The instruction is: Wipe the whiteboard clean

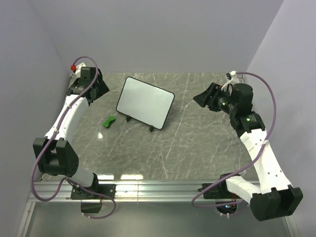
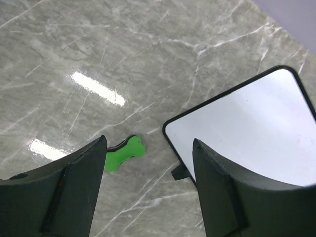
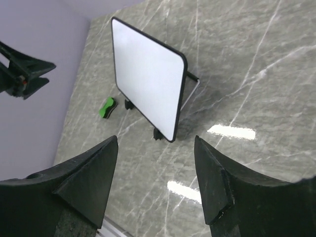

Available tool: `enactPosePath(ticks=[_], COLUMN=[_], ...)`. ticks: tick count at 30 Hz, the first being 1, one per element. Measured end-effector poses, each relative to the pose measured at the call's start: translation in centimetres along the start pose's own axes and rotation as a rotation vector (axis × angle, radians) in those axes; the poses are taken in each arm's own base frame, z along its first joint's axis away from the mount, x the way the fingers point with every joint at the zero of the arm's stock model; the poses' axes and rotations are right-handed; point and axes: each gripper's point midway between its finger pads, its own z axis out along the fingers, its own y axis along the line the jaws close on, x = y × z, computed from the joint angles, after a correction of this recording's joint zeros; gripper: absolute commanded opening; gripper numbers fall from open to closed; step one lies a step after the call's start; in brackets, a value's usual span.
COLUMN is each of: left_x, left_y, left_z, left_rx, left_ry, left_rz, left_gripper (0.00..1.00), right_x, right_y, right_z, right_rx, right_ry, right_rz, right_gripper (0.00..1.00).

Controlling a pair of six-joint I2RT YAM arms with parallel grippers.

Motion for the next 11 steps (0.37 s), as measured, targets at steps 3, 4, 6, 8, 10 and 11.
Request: enactPosePath(ticks=[3, 4, 6, 8, 10, 11], left_x=[0.4, 0.6, 0.8, 0.6, 0.4, 0.1], left_y=[0.2, 0.3, 0.2, -0.2, -0.6, -1.0], left_z=[0.2, 0.4, 0.8, 1.3, 1.7, 1.8], left_rx=[-0.011, -0.016, -0.028, -0.029, -0.029, -0.027], left_ry=[0.017, 0.023, 0.042, 0.047, 0.051, 0.050], left_rz=[0.009, 0.012, 0.021, 0.027, 0.036, 0.036], left_gripper=[0.73, 0.73, 0.72, 0.74, 0.76, 0.78], right_x=[-0.1, -0.1, -0.2, -0.3, -0.4, -0.5], right_y=[-0.3, -0.4, -0.3, -0.2, -0.2, -0.3], right_z=[0.2, 0.2, 0.2, 0.2, 0.2, 0.3], right_rx=[0.014, 0.014, 0.009, 0.005, 0.007, 0.009], right_ry=[-0.005, -0.005, -0.006, -0.010, -0.017, -0.022], right_rz=[-0.008, -0.013, -0.023, -0.027, -0.026, -0.027], right_gripper=[0.70, 0.70, 0.67, 0.63, 0.63, 0.65])
